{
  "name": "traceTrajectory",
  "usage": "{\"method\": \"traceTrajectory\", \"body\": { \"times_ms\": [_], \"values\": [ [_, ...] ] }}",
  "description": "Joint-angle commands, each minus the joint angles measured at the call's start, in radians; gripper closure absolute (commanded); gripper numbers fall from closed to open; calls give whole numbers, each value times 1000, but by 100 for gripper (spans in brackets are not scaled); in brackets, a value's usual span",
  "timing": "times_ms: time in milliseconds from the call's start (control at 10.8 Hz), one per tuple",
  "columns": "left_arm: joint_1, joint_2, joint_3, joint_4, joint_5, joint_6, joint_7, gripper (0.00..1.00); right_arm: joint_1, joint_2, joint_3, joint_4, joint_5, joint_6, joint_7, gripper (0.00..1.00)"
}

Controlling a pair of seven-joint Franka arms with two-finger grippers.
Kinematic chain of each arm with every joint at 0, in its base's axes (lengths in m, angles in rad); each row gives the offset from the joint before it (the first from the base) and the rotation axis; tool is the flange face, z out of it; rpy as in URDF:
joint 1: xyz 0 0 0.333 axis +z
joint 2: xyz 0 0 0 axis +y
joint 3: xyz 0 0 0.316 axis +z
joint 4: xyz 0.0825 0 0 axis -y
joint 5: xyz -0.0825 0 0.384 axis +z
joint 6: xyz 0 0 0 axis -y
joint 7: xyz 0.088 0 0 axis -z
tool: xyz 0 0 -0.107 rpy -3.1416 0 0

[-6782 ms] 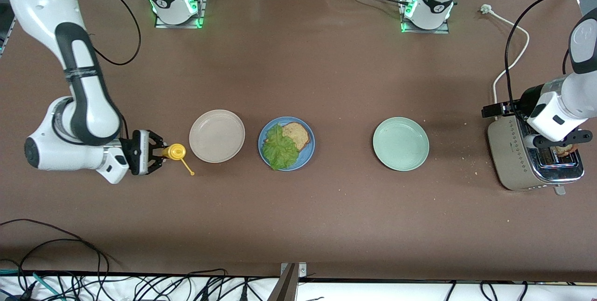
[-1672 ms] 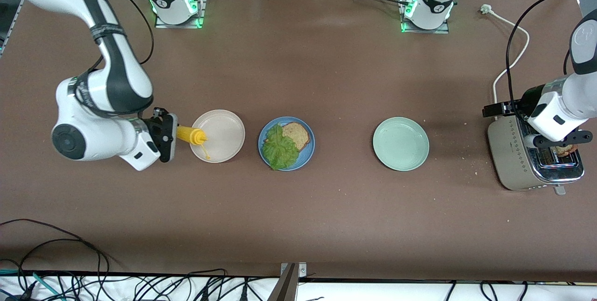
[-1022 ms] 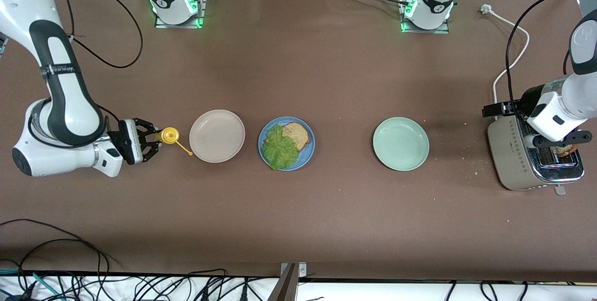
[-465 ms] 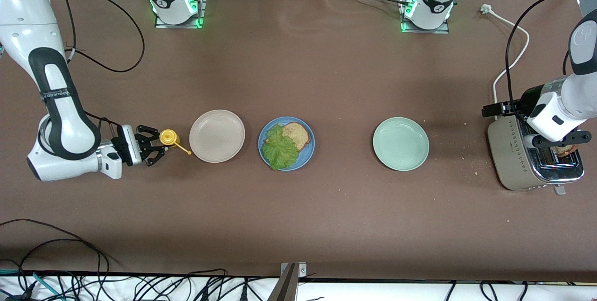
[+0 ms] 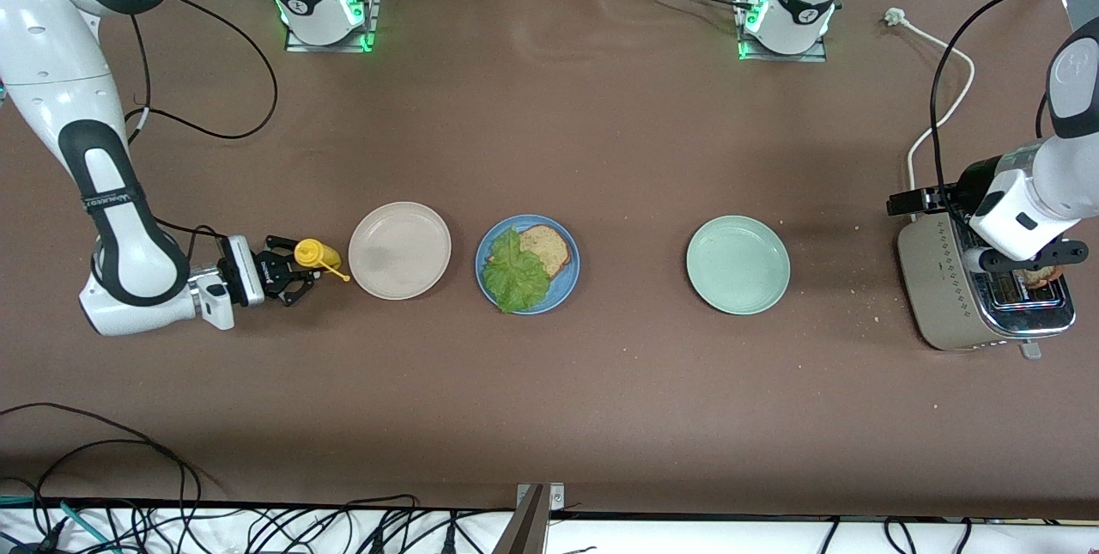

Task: Make sandwich in blue plate with both arms
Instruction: 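Set the bottle upright on the table and open the right gripper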

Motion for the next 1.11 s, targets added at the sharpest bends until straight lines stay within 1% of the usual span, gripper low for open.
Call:
{"method": "traceTrajectory", "body": {
  "times_ms": [0,93,186,279,650,929,1022],
  "values": [
    [2,-4,-3,0,26,-4,18,1,-23,55,27,46,9,3,-11,87],
    [2,-4,-3,0,26,-4,18,1,-27,56,27,48,9,4,-11,73],
    [2,-6,-3,0,26,-4,18,1,-29,61,27,49,9,6,-24,1],
    [2,-6,-3,0,26,-4,18,1,-30,66,27,65,11,6,-51,0],
    [3,-6,-3,0,26,-4,18,1,-39,64,21,102,-10,3,-59,0],
    [3,-6,-3,0,26,-4,18,1,-50,53,21,166,-114,-6,-65,0],
    [3,-6,-3,0,26,-4,18,1,-50,37,21,178,-133,-8,-64,0]
  ]
}}
